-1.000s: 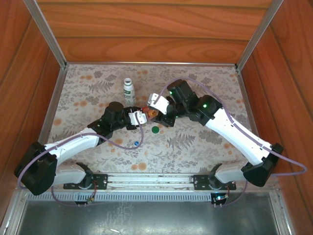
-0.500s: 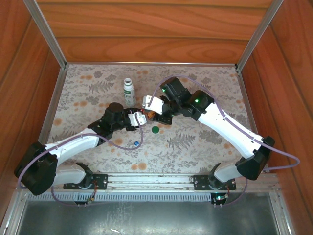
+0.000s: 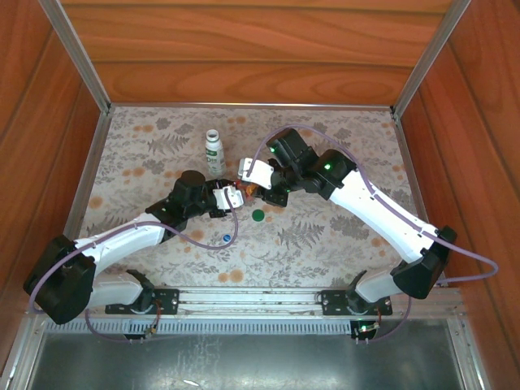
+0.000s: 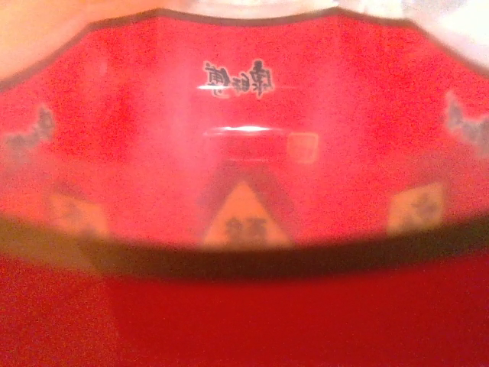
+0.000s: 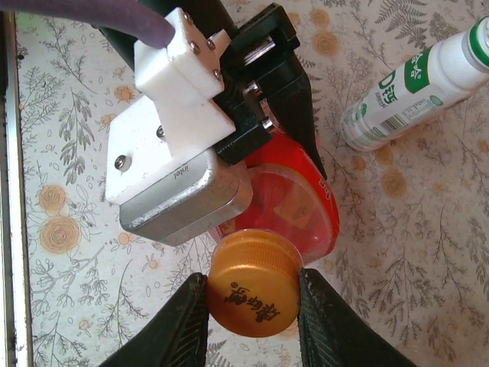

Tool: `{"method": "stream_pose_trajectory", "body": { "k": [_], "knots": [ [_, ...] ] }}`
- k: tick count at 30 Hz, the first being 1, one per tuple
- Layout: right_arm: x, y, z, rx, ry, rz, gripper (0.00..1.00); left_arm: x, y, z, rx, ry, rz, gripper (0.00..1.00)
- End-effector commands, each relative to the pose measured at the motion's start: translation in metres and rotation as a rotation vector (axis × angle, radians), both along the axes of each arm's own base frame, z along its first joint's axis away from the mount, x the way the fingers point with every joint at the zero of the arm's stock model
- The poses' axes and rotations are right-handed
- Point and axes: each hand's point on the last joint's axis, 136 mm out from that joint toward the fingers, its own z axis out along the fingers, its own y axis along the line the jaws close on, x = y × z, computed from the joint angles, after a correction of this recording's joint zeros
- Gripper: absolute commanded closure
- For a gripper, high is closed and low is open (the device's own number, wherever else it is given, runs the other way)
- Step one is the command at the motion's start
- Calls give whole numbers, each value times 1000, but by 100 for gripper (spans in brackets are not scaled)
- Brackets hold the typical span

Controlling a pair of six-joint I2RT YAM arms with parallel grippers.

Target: Screw on the bottle caps

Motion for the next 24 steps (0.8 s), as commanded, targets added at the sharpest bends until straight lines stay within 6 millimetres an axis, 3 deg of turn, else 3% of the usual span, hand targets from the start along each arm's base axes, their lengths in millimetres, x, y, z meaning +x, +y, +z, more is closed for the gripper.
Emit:
{"method": "stream_pose_trajectory", "body": {
  "k": [1,8,14,18,21,24],
  "knots": [
    [-2,10,9,70,72,-57,79,-1,-1,3,-12,-2,-5,50],
    [23,6,12,245,361,-509,93,15,5,9,-8,-14,86,51],
    [24,-4,2,330,624,-843,98,23,0,8,5,-16,92,51],
    [17,1,2,352,649,-790,83,23,-3,6,1,1,82,51],
    [18,-4,13,377,490,-659,59,22,-3,5,-15,23,89,51],
    [24,-12,27,437,314,-583,47,22,-2,12,-84,82,113,51]
  ]
}}
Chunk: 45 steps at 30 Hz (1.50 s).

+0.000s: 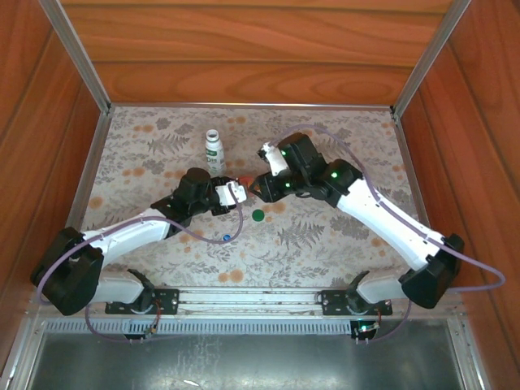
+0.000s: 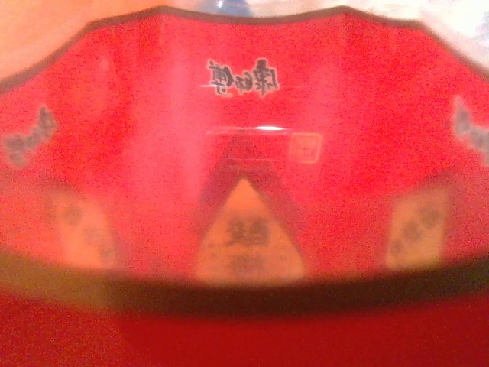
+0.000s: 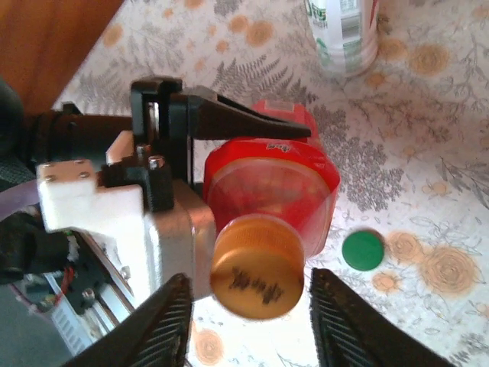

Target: Screw on the bottle caps

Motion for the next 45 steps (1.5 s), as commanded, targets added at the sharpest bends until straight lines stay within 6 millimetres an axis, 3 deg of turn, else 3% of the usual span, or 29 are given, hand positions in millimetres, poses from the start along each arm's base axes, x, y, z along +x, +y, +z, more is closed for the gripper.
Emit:
{"method": "stream_pose_trajectory", "body": {
  "k": [1,4,8,13,16,21,26,28,33,40,45],
  "knots": [
    [9,-4,36,74,-245,45,43,8,-2,28,-135,51,56,51],
    [7,-5,50,132,-409,98,35,8,-5,51,-310,196,61,51],
    [-3,-3,56,205,-541,166,25,-13,-21,76,-432,334,-110,51],
    [-5,4,50,235,-565,206,24,-27,-30,97,-479,370,-218,51],
    [0,11,50,280,-591,198,25,-21,-32,107,-506,379,-197,51],
    [18,22,51,335,-605,133,26,-11,-38,109,-537,439,-168,51],
    [18,33,55,392,-623,164,26,-36,-43,114,-527,462,-319,51],
    [13,32,54,387,-631,202,26,-44,-42,114,-521,455,-356,51],
    [23,16,50,355,-594,205,25,-49,-36,112,-511,423,-367,51],
    [1,16,55,352,-585,406,20,-61,-40,107,-496,441,-463,51],
    [-14,21,53,346,-532,569,22,-64,-43,102,-494,479,-505,51]
  ]
}}
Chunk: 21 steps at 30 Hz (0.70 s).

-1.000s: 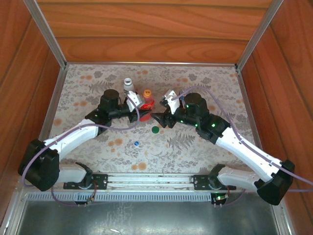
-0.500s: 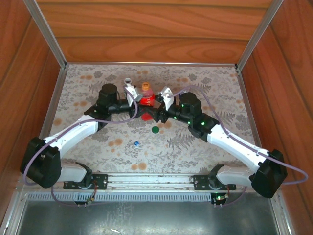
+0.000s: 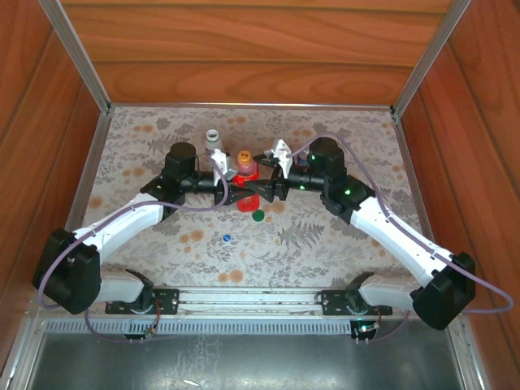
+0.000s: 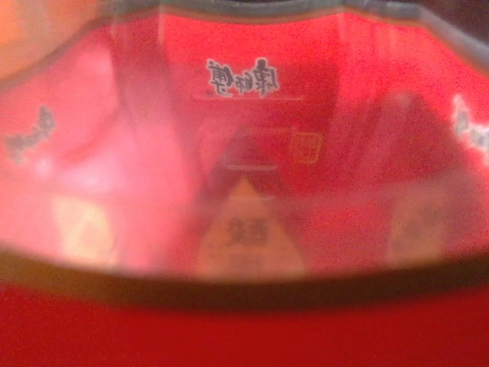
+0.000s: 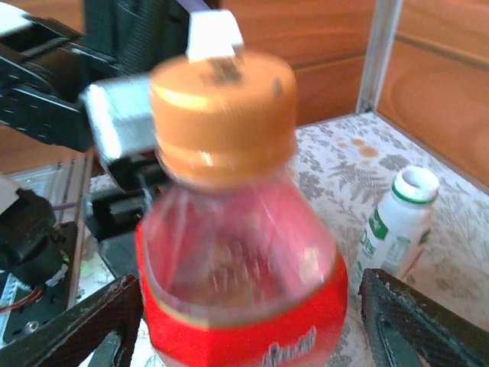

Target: Screw on the bottle caps

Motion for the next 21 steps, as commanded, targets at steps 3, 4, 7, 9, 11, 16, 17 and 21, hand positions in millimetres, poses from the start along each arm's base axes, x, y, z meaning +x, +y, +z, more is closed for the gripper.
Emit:
{"method": "stream_pose_trajectory", "body": {
  "k": [3,4,7,9,11,16,17,21],
  "knots": [
    [-19,6,-6,-76,28,194,30,-13,-5,3,-24,-16,-99,51],
    [-19,7,-7,-87,37,211,34,-13,-4,2,-21,-18,-94,51],
    [-24,7,-8,-119,69,261,41,-13,-3,-1,-16,-30,-84,50],
    [-27,7,-7,-135,86,289,41,-13,-3,0,-17,-33,-83,50],
    [-29,7,-5,-143,93,307,41,-14,-3,1,-18,-35,-85,50],
    [-27,8,-10,-153,78,308,30,-14,-3,1,-19,-35,-87,50],
    [-27,9,-9,-152,77,310,30,-14,-3,1,-20,-34,-87,50],
    [-24,12,-9,-149,83,326,32,-15,-3,3,-22,-36,-89,50]
  ]
}}
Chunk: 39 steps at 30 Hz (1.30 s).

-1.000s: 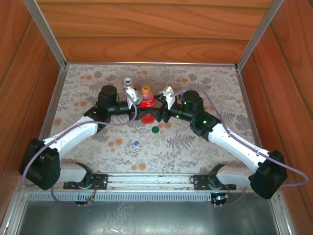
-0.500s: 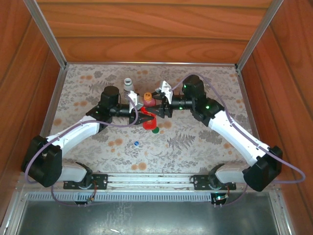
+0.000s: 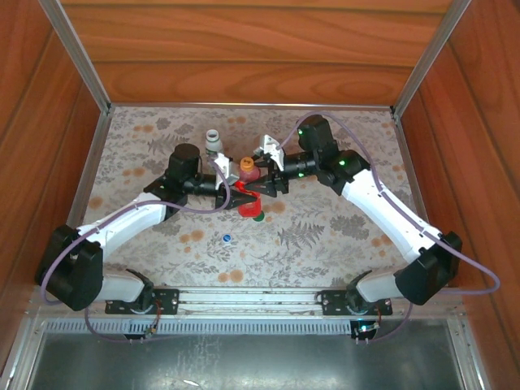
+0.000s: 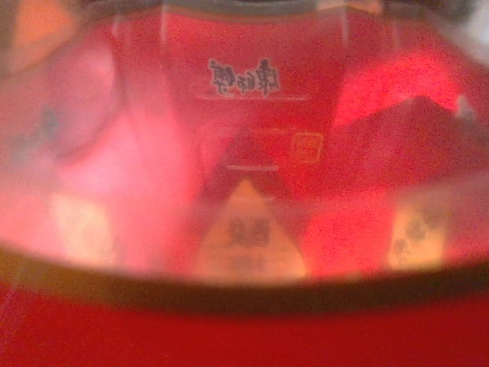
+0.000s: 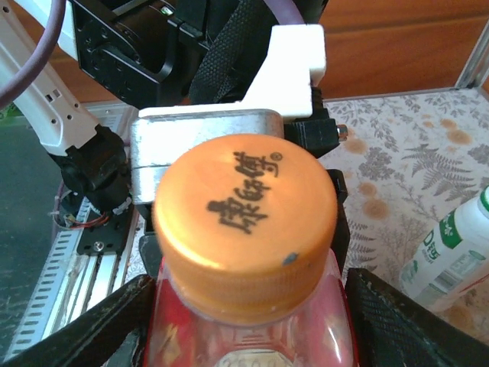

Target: Screw on the bottle caps

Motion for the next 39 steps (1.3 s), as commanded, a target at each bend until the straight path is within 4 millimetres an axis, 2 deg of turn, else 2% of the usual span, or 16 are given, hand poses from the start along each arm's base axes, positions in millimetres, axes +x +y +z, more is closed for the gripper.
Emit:
{"method": "stream_pose_trajectory", "body": {
  "k": [1,6,9,16,20,26,29,31,34,37,39],
  "knots": [
    [-11,3,-6,-8,51,70,34,-6,0,8,-24,-36,-23,49],
    [-9,2,-5,-7,48,65,50,-5,1,8,-21,-43,-10,46],
    [-7,1,-1,-2,46,48,54,-2,3,6,-15,-51,12,42],
    [0,-6,-6,6,36,-18,56,5,6,9,-5,-78,80,9],
    [11,-13,-19,-20,31,-92,57,9,12,15,-3,-115,141,1],
    [48,-23,-31,-8,-19,-290,58,18,25,5,30,-133,259,0],
    [74,-27,-31,15,-65,-408,58,22,34,-6,58,-136,333,0],
    [100,-33,-33,5,-94,-535,58,25,43,-11,73,-143,389,0],
    [131,-43,-37,-2,-136,-683,57,39,58,-18,103,-145,519,0],
    [151,-56,-34,49,-159,-798,57,54,68,-26,133,-127,619,0],
    [156,-67,-33,70,-152,-839,57,58,68,-31,150,-120,631,0]
  ]
}}
